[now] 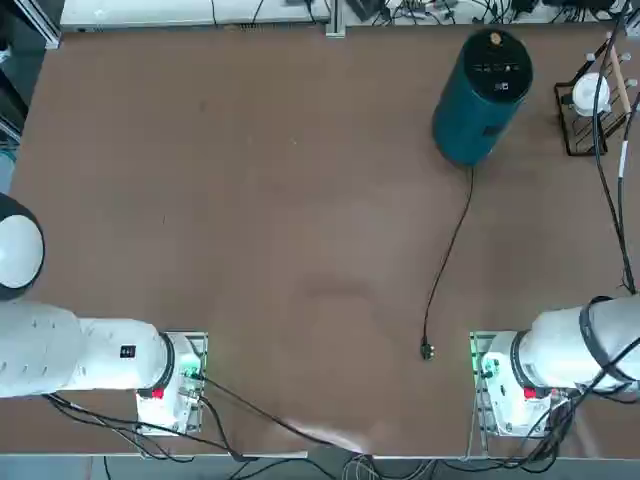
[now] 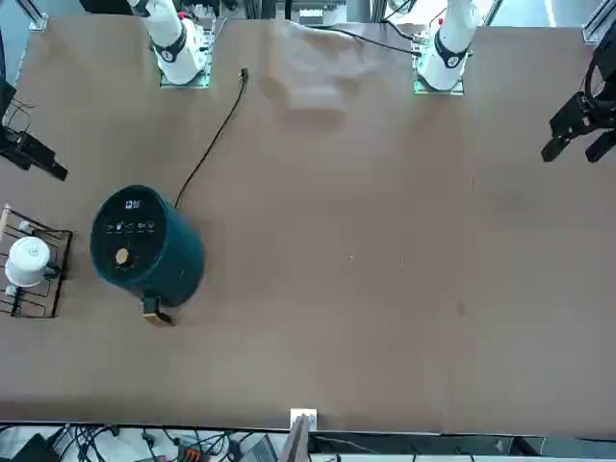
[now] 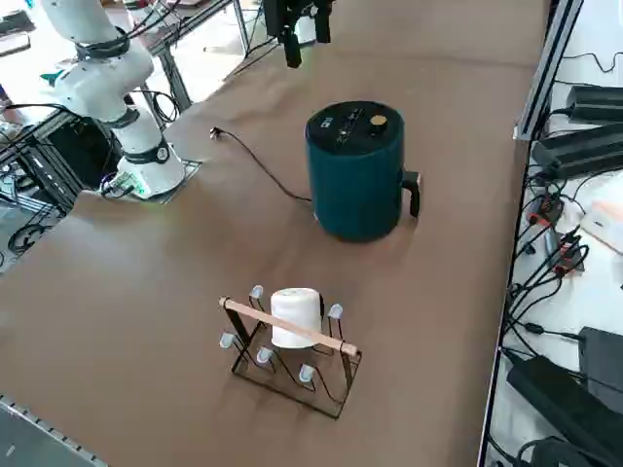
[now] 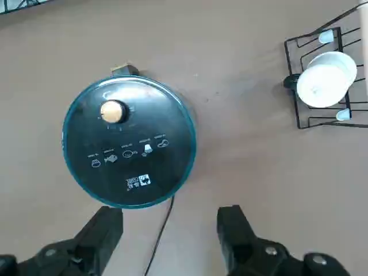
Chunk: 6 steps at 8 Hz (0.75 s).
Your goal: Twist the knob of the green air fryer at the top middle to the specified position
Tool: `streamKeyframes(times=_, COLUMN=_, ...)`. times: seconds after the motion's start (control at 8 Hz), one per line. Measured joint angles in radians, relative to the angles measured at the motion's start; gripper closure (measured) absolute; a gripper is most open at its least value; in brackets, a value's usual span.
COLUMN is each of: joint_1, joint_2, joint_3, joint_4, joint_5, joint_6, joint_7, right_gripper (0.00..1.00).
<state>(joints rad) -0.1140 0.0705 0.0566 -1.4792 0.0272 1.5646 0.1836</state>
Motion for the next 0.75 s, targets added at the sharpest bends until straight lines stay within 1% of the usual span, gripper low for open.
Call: streamKeyframes(times=0.75, joint_1=0.000, joint_2=0.001, joint_3=0.000, joint_4=0.000, joint_5=0.000, joint_6=0.000, joint_7=0.000, right_gripper=0.00)
